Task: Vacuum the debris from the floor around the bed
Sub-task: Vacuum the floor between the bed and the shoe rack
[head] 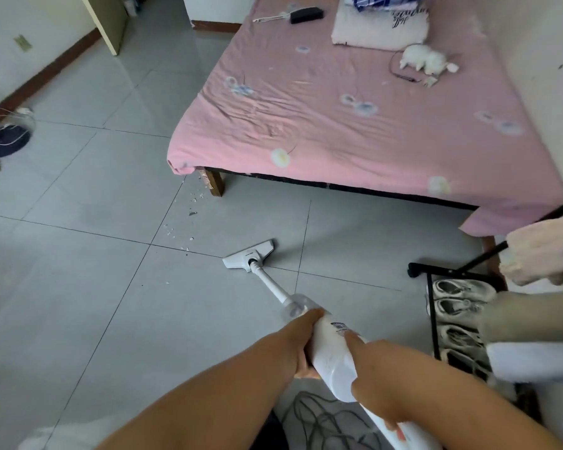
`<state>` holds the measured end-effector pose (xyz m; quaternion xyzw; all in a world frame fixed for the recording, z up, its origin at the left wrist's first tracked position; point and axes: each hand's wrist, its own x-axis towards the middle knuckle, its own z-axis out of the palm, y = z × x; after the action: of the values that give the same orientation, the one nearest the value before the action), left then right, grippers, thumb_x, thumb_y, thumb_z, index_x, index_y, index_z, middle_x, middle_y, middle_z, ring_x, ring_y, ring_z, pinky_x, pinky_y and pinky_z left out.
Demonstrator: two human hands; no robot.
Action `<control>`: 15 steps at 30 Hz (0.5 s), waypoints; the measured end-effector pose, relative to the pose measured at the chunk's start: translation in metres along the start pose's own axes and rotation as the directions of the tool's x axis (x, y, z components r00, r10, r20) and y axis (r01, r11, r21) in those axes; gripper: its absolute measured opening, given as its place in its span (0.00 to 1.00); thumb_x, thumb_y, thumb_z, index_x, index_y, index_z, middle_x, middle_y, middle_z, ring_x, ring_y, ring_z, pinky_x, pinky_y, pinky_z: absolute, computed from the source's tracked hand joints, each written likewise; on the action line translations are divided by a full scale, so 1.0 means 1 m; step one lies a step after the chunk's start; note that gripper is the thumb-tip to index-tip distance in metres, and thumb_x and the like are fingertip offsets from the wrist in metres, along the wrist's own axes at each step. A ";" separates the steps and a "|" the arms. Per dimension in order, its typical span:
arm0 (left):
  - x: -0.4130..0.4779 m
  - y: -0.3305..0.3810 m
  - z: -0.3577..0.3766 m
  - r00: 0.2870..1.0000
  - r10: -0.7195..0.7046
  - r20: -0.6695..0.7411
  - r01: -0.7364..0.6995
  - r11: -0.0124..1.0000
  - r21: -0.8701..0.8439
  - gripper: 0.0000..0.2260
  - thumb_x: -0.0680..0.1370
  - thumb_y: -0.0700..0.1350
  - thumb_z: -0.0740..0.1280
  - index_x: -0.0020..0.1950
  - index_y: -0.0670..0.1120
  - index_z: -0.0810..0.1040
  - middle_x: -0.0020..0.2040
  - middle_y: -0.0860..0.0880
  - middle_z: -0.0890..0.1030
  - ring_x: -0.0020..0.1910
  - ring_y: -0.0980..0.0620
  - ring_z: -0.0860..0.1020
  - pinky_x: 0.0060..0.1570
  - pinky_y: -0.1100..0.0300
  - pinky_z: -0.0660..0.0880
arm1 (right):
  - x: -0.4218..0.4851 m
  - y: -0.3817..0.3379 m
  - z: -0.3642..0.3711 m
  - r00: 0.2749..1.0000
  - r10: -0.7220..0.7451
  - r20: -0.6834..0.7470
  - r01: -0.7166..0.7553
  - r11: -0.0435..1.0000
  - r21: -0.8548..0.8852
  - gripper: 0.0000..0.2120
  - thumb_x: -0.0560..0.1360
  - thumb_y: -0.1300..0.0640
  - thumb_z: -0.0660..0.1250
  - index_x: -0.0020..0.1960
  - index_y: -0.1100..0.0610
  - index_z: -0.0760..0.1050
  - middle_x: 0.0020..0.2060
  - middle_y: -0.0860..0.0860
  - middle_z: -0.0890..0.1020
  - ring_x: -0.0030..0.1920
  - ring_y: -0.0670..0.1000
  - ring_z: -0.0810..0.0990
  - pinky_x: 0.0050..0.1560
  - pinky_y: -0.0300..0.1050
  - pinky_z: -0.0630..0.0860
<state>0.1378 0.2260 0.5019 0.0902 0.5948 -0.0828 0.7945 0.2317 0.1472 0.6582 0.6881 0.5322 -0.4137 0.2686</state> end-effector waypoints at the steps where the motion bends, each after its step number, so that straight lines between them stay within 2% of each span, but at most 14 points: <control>1: 0.000 -0.013 0.006 1.000 -0.004 -0.010 0.004 1.000 0.008 0.24 0.74 0.60 0.72 0.58 0.41 0.80 0.44 0.39 0.87 0.39 0.38 0.86 0.32 0.46 0.82 | -0.008 0.006 0.009 1.000 0.017 -0.009 -0.017 1.000 0.023 0.34 0.77 0.61 0.55 0.78 0.57 0.41 0.70 0.58 0.67 0.66 0.57 0.70 0.59 0.45 0.69; 4: -0.002 -0.051 0.028 0.999 -0.033 -0.039 0.034 0.999 0.024 0.26 0.72 0.61 0.73 0.60 0.42 0.79 0.46 0.39 0.87 0.42 0.39 0.86 0.34 0.43 0.82 | -0.038 0.024 0.040 0.998 0.044 -0.050 -0.042 0.999 0.030 0.34 0.77 0.60 0.54 0.78 0.58 0.42 0.68 0.57 0.70 0.65 0.56 0.73 0.59 0.45 0.69; 7: -0.003 -0.071 0.045 0.997 -0.065 -0.041 0.067 0.997 0.029 0.27 0.71 0.60 0.75 0.61 0.41 0.78 0.48 0.39 0.86 0.44 0.37 0.85 0.36 0.40 0.82 | -0.053 0.041 0.062 0.990 0.011 -0.138 0.001 0.996 0.090 0.26 0.77 0.58 0.56 0.74 0.60 0.56 0.57 0.56 0.77 0.56 0.56 0.78 0.49 0.44 0.73; 9: -0.003 -0.075 0.051 0.998 -0.062 -0.028 0.063 0.997 0.036 0.28 0.72 0.60 0.75 0.62 0.42 0.78 0.51 0.39 0.86 0.47 0.37 0.85 0.38 0.39 0.82 | -0.054 0.045 0.064 0.991 0.048 -0.129 -0.040 0.997 0.063 0.30 0.77 0.58 0.55 0.77 0.60 0.49 0.62 0.57 0.75 0.60 0.55 0.76 0.48 0.42 0.69; 11: -0.002 -0.072 0.051 0.998 -0.048 -0.028 0.049 0.998 0.034 0.28 0.72 0.61 0.74 0.63 0.42 0.77 0.53 0.40 0.85 0.49 0.38 0.84 0.41 0.42 0.83 | -0.046 0.046 0.064 0.994 0.076 -0.074 -0.071 0.995 0.067 0.34 0.77 0.59 0.54 0.78 0.57 0.42 0.66 0.57 0.72 0.63 0.54 0.74 0.51 0.42 0.69; 15: 0.004 -0.053 0.038 0.999 0.012 -0.034 -0.010 0.998 0.055 0.27 0.74 0.61 0.73 0.61 0.41 0.79 0.48 0.40 0.87 0.46 0.40 0.85 0.38 0.46 0.83 | -0.025 0.036 0.058 0.993 0.061 -0.104 -0.054 0.996 0.066 0.33 0.77 0.59 0.57 0.77 0.61 0.45 0.64 0.58 0.74 0.63 0.57 0.74 0.56 0.45 0.71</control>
<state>0.1615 0.1650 0.5063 0.1166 0.6054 -0.0929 0.7818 0.2471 0.0769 0.6473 0.7324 0.5122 -0.3852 0.2299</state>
